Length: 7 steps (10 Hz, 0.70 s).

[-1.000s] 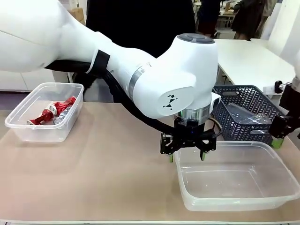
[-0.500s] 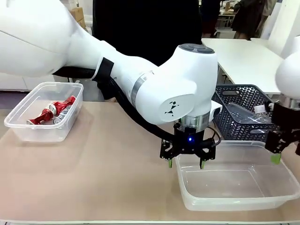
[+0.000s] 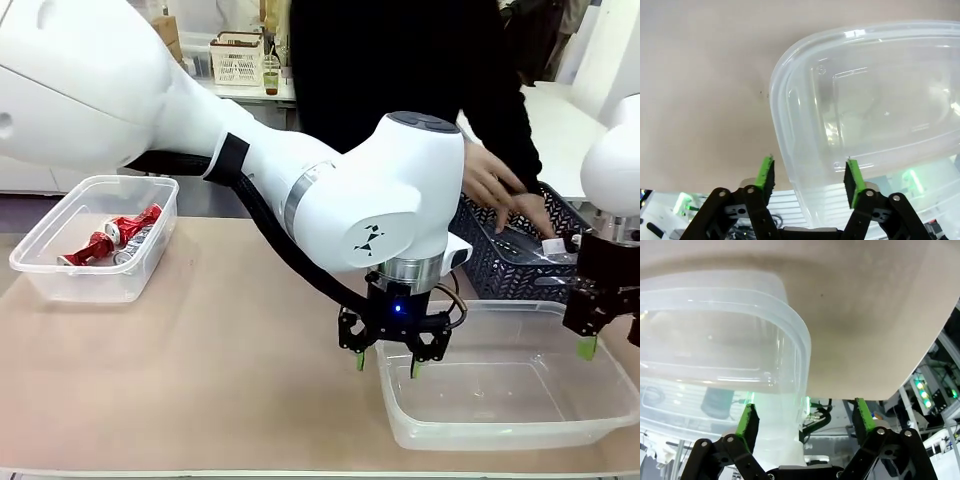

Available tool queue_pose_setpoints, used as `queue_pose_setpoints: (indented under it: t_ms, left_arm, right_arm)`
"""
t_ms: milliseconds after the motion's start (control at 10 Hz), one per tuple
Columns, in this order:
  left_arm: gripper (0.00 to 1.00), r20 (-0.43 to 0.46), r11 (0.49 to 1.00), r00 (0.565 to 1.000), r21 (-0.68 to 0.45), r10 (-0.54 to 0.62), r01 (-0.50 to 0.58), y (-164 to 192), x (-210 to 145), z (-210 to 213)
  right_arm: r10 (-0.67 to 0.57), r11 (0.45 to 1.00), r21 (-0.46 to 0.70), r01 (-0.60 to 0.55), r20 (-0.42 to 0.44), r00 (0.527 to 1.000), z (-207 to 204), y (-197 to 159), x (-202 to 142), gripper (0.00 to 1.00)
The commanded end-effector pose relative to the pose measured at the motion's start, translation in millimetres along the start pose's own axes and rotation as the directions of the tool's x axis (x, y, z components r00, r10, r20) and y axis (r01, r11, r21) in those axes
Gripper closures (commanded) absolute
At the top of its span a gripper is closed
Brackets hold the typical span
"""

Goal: Sort the waste into each basket.
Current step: Pick up the Organizing box on the right side of the table and lift it.

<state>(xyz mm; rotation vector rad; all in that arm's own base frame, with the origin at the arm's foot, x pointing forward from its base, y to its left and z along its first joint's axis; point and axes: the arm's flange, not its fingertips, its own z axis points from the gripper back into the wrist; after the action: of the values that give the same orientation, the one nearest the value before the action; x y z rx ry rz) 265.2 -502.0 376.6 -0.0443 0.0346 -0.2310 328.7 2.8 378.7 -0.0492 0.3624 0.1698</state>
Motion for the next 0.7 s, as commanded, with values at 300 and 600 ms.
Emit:
queue_pose_setpoints:
  t_ms: [300,600]
  left_arm:
    - [1.00,0.009,1.000,1.000,0.020,0.011,-0.011,0.3,1.5,1.3]
    - [1.00,0.007,1.000,1.000,0.018,0.010,-0.010,1.4,3.2,2.0]
  right_arm:
    - [0.034,0.999,0.039,-0.034,0.000,0.999,-53.0,6.1,-23.0,1.00]
    - [0.020,0.999,0.034,-0.021,0.013,1.000,-48.6,3.2,-26.8,1.00]
